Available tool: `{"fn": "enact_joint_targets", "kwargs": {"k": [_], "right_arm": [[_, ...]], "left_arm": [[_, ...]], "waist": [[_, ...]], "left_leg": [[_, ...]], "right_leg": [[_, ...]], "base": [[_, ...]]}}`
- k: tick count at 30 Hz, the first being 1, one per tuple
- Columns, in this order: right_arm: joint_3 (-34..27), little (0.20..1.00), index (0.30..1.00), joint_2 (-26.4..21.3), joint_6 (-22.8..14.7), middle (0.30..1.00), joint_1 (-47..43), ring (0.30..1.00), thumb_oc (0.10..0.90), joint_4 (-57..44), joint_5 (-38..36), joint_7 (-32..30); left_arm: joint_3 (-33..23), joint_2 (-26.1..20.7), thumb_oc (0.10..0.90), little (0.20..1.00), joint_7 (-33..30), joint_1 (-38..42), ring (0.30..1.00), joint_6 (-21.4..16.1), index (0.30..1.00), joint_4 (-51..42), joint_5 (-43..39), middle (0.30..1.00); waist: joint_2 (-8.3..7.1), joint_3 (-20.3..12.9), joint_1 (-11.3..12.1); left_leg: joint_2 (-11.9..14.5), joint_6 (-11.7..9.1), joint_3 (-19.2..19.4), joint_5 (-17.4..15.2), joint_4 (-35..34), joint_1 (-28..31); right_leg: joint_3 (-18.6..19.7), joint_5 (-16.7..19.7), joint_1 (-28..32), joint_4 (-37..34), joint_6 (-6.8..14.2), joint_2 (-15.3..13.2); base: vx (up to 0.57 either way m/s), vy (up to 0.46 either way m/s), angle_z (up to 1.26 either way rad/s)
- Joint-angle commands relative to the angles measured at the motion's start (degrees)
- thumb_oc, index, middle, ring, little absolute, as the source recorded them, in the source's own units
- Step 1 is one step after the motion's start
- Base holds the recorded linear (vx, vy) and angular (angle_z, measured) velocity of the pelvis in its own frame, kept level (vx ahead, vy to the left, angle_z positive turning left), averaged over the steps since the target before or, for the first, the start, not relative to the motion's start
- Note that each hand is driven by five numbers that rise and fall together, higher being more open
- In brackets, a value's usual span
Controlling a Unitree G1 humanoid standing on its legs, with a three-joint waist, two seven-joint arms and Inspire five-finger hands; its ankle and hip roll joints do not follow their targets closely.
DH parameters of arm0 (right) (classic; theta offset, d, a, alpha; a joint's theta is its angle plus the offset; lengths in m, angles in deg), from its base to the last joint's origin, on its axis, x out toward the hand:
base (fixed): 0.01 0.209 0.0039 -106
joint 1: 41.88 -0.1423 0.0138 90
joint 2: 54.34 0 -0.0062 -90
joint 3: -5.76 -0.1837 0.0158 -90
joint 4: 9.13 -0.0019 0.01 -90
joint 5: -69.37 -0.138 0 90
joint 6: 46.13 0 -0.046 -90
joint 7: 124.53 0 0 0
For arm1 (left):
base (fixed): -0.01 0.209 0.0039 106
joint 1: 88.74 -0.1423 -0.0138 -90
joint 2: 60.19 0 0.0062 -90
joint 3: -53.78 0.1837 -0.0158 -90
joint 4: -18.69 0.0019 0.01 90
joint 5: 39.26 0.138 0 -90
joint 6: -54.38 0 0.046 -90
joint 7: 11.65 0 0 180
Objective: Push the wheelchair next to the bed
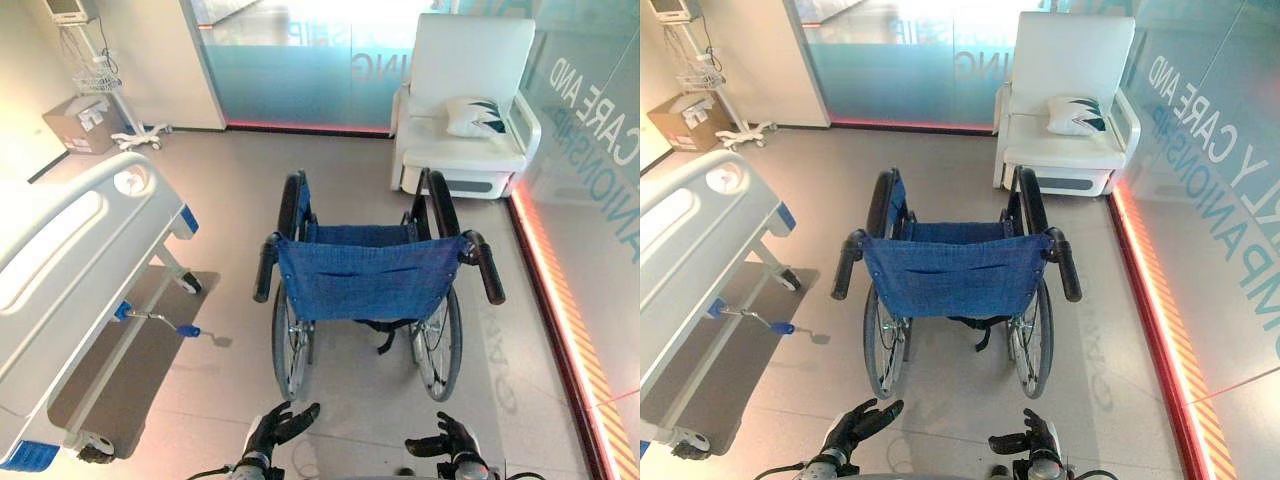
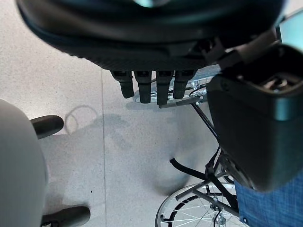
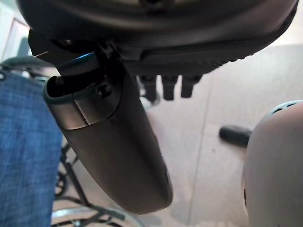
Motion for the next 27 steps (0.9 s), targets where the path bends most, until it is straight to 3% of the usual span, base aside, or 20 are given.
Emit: {"fn": "enact_joint_targets", "kwargs": {"k": [1, 9, 17, 25, 27], "right_arm": [[-0.8, 0.9, 0.9, 0.2, -3.1, 0.9, -3.8, 0.9, 0.8, 1.0, 1.2, -2.2], [-2.5, 0.9, 0.9, 0.8, -1.1, 0.9, -3.5, 0.9, 0.8, 1.9, -5.0, 1.7], [-4.0, 0.9, 0.9, 1.1, -4.1, 0.9, -3.9, 0.9, 0.8, 2.0, -8.7, 0.2], [-6.0, 0.9, 0.9, -0.4, -4.5, 0.9, -4.9, 0.9, 0.8, 0.8, -10.2, 0.0], [-6.9, 0.9, 0.9, -1.5, -4.6, 0.9, -5.3, 0.9, 0.8, 0.0, -11.4, -0.6]], "left_arm": [[2.1, 1.4, 0.8, 0.9, -2.4, 3.9, 0.9, -4.7, 0.9, 0.1, 2.4, 0.9], [1.5, 1.1, 0.8, 0.9, -1.6, 3.9, 0.9, -4.1, 0.9, -0.4, 0.6, 0.9], [1.5, 1.3, 0.8, 0.9, -1.8, 4.2, 0.9, -2.4, 0.9, 0.9, -0.1, 0.9], [1.1, -0.2, 0.8, 0.9, -1.5, 4.4, 0.9, -1.1, 0.9, 1.0, 1.2, 0.9], [0.4, -0.7, 0.8, 0.9, -1.5, 4.8, 0.9, -1.8, 0.9, 1.2, -2.8, 0.9]], "waist": [[0.18, 1.5, 0.7], [0.11, 1.6, 1.0], [0.3, 1.3, 1.0], [0.13, 0.8, 0.9], [0.02, 0.7, 0.9]], "left_leg": [[-4.1, 2.0, -0.1, -2.8, 0.6, -0.1], [-4.0, 1.9, 0.2, -2.7, 0.6, -0.4], [-4.1, 1.9, 0.3, -2.7, 0.6, 0.1], [-4.0, 1.7, 0.6, -2.7, 0.6, 0.5], [-3.9, 1.6, 0.6, -2.5, 0.6, 0.8]], "right_leg": [[0.6, 0.4, 1.4, 1.0, -1.6, 1.6], [0.0, 0.6, 1.4, 0.7, -1.5, 1.4], [0.0, 0.7, 1.9, 0.4, -1.6, 1.6], [0.1, 0.7, 2.3, 0.4, -1.6, 1.9], [0.1, 0.7, 2.5, 0.4, -1.7, 2.1]], "base": [[0.0, 0.0, 0.0], [-0.01, -0.003, 0.0], [0.0, 0.0, 0.0], [0.0, 0.0, 0.0], [0.0, 0.0, 0.0]]}}
